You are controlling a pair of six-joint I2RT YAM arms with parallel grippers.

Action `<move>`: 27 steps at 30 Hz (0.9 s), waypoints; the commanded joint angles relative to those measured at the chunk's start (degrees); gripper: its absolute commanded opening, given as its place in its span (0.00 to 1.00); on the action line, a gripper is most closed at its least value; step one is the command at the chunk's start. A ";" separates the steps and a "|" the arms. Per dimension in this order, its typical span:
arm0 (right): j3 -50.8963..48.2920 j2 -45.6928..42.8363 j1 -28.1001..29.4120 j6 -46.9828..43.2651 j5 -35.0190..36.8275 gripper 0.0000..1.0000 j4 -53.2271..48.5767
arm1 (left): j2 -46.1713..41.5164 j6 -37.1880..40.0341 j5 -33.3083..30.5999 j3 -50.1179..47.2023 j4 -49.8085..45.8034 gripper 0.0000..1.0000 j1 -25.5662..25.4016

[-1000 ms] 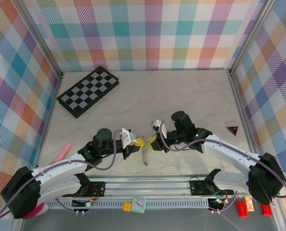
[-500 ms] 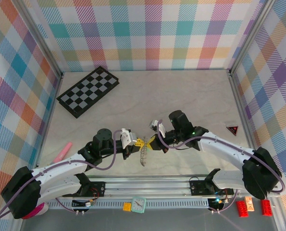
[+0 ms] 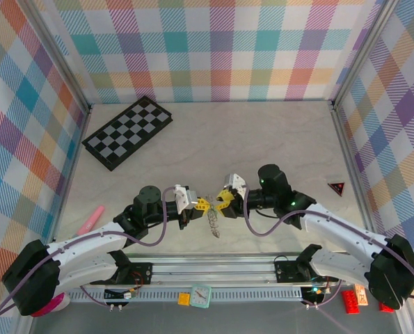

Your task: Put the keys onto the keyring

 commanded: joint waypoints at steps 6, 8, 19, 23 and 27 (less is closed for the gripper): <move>0.10 4.04 0.23 -0.61 -5.57 0.30 6.10 | 0.13 -0.48 2.26 -0.72 5.02 0.00 -0.09; 0.30 4.67 0.23 -0.50 -5.90 0.27 6.20 | 0.37 -0.49 2.37 -0.59 5.18 0.00 -0.09; 1.27 7.45 0.23 0.12 -9.19 0.09 7.47 | 0.93 -1.43 2.64 -0.85 7.90 0.00 -0.09; 1.49 6.74 0.22 -1.20 -7.75 0.00 6.79 | 0.28 -1.84 1.79 -0.80 7.04 0.02 -0.06; 3.92 5.61 0.23 -5.29 -6.18 0.00 0.10 | -1.58 -0.29 0.55 0.29 0.59 0.28 -0.09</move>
